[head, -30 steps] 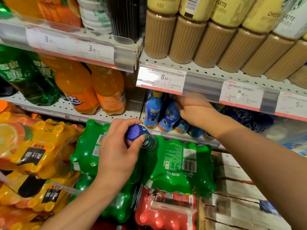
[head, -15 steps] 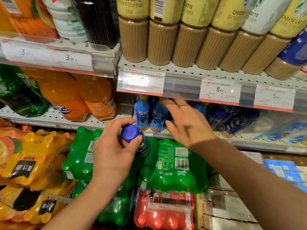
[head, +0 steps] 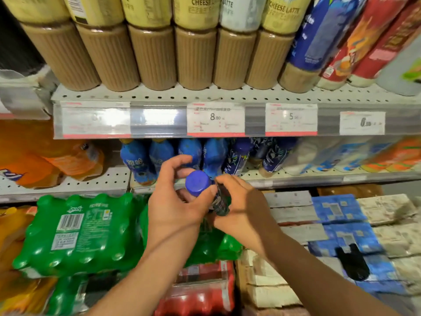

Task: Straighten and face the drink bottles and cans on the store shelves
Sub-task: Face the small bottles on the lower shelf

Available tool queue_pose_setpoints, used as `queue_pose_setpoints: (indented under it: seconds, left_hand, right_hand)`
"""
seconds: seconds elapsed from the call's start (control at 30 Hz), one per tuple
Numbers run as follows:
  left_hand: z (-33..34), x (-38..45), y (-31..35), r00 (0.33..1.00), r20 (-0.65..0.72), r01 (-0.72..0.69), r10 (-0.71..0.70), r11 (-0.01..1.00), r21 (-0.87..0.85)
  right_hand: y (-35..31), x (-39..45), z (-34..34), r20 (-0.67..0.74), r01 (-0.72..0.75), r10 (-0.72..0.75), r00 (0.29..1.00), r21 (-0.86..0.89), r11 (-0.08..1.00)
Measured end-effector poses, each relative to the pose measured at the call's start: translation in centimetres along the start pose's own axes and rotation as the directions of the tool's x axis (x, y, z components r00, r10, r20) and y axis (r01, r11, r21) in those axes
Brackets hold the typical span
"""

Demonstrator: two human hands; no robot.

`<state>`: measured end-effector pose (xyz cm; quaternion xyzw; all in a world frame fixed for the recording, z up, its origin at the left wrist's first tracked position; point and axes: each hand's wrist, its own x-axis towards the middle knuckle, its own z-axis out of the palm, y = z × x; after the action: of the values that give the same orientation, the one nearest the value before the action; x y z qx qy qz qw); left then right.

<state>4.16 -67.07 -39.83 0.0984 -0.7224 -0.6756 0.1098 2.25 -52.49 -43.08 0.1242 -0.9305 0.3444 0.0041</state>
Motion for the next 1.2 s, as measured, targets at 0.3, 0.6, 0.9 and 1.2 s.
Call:
queue_pose_setpoints:
  seconds: [0.3, 0.6, 0.9, 1.2]
  left_hand:
    - [0.3, 2.7, -1.7, 0.979, -0.085, -0.142, 0.188, 0.915, 0.377]
    - [-0.9, 7.0, -3.6, 0.967, -0.163, -0.039, 0.197, 0.742, 0.669]
    - [-1.6, 9.2, -3.9, 0.969, -0.223, 0.087, 0.111, 0.690, 0.719]
    - [-2.3, 10.4, -4.1, 0.972, -0.139, 0.008, 0.188, 0.569, 0.822]
  right_hand:
    - [9.7, 2.1, -3.1, -0.367, -0.312, 0.335, 0.868, 0.124, 0.942]
    - [13.5, 5.0, 0.0, -0.448, -0.308, 0.340, 0.827, 0.144, 0.940]
    - [11.4, 6.1, -1.2, -0.246, -0.522, 0.492, 0.835, -0.072, 0.850]
    - [10.1, 6.9, -1.7, -0.246, -0.505, 0.442, 0.863, -0.367, 0.781]
